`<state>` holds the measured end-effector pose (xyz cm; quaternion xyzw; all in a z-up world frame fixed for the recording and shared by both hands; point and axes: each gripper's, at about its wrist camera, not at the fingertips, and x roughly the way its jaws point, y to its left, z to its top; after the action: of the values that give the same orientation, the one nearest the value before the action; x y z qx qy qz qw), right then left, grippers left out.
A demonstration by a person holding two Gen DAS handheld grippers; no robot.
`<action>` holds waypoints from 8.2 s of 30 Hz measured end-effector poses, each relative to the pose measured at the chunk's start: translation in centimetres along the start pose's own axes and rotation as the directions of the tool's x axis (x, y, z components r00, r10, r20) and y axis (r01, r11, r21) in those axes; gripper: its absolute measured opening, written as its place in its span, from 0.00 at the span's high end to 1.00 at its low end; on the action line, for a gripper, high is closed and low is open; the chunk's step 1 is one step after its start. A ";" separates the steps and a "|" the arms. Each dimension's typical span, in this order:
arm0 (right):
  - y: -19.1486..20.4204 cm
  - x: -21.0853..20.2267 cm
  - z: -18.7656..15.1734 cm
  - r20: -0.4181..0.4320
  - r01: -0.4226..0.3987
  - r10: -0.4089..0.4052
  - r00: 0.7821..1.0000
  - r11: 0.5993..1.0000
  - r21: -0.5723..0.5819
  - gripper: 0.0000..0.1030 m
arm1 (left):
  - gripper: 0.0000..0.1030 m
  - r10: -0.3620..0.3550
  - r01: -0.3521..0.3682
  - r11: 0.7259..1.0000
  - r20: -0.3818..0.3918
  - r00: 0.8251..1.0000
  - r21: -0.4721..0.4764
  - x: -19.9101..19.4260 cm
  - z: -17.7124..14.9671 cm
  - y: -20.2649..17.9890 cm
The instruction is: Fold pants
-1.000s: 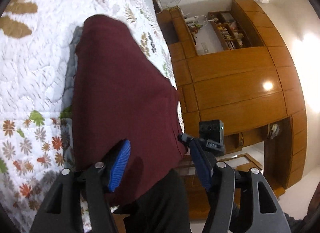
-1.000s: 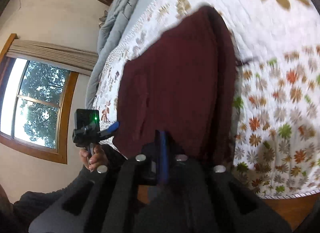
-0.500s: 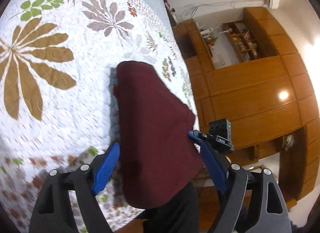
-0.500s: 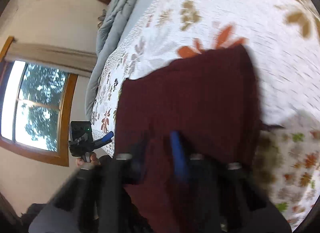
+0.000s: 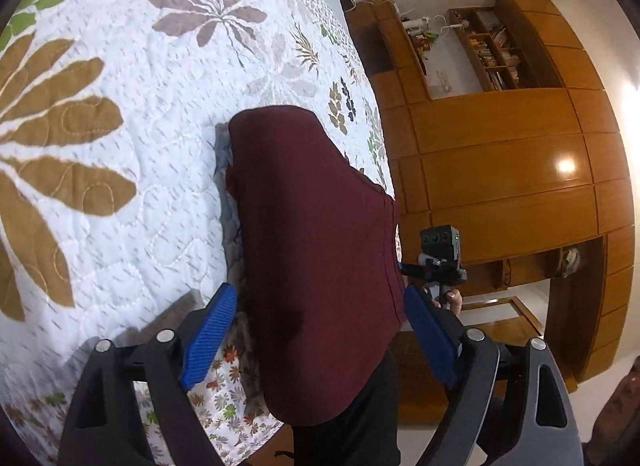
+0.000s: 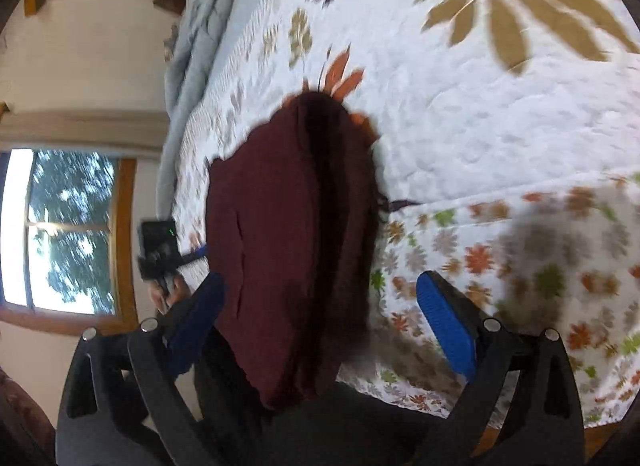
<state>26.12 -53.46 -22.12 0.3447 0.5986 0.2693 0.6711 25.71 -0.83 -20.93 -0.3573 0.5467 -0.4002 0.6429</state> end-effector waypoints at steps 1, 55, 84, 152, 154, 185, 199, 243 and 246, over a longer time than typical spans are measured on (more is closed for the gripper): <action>0.2 0.4 0.1 -0.011 0.006 -0.006 1.000 1.000 -0.003 0.05 | 0.15 -0.002 0.002 1.000 -0.002 1.000 -0.006 0.0 0.1 0.1; 7.4 3.8 0.2 -0.063 0.007 -0.014 0.998 0.995 -0.102 0.57 | 0.67 0.144 -0.140 0.989 -0.100 0.985 0.042 5.2 -0.1 -3.9; 27.5 35.8 24.2 -0.244 -0.010 -0.046 0.969 0.975 -0.224 0.58 | 0.67 0.285 -0.245 0.938 0.143 0.948 -0.244 -17.9 14.1 12.6; 25.9 15.7 -1.3 0.291 0.107 -0.063 0.955 0.985 -0.138 0.10 | 0.14 0.305 -0.289 0.951 0.478 0.824 -0.109 -18.4 -10.3 -1.0; 26.4 14.8 -4.6 0.314 0.126 -0.075 0.946 0.981 -0.146 0.09 | 0.14 0.444 -0.464 0.881 0.513 0.735 -0.098 -18.8 -13.0 -4.2; 43.0 13.5 -29.4 0.591 0.608 -0.270 0.760 0.616 -0.501 0.03 | 0.13 0.630 -0.842 0.517 0.735 0.251 -0.156 -17.2 -28.8 -23.6; 42.5 14.7 -27.1 0.574 0.591 -0.271 0.772 0.639 -0.493 0.03 | 0.13 0.655 -0.846 0.514 0.701 0.281 -0.141 -16.3 -26.3 -22.2; 42.8 15.6 -25.1 0.591 0.614 -0.286 0.754 0.625 -0.481 0.03 | 0.10 0.664 -0.858 0.491 0.703 0.255 -0.153 -15.4 -25.2 -21.2; 42.8 15.7 -25.0 0.591 0.615 -0.287 0.754 0.623 -0.482 0.03 | 0.10 0.666 -0.857 0.491 0.701 0.256 -0.153 -15.4 -25.2 -21.1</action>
<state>5.73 -11.41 0.61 -0.0254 0.3579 0.1868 0.9145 -3.09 3.58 0.73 -0.0759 0.3133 0.0600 0.9447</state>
